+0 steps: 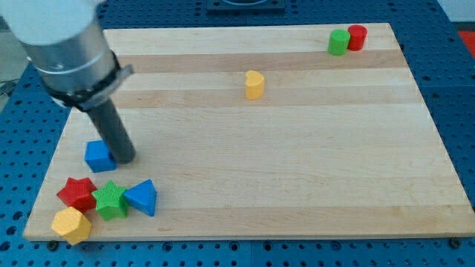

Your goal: Push the blue cube into the red star

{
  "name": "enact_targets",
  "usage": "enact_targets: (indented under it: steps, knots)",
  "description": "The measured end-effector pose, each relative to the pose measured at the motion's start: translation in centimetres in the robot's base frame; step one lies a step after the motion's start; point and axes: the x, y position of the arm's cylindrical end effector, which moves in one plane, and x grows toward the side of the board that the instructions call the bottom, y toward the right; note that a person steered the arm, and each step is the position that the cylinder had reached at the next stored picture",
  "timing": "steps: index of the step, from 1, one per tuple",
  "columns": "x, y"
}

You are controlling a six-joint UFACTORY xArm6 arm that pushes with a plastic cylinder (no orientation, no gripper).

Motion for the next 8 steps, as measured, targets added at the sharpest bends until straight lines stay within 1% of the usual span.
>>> enact_targets:
  steps: [1,2,3,5,6,7,8]
  knots:
    - [-1.7,0.4]
    - [-5.1,-0.1]
    - [-4.0,-3.8]
    - [-1.9,-4.4]
    - [1.6,-4.1]
    - [1.6,-4.1]
    - [0.2,-3.1]
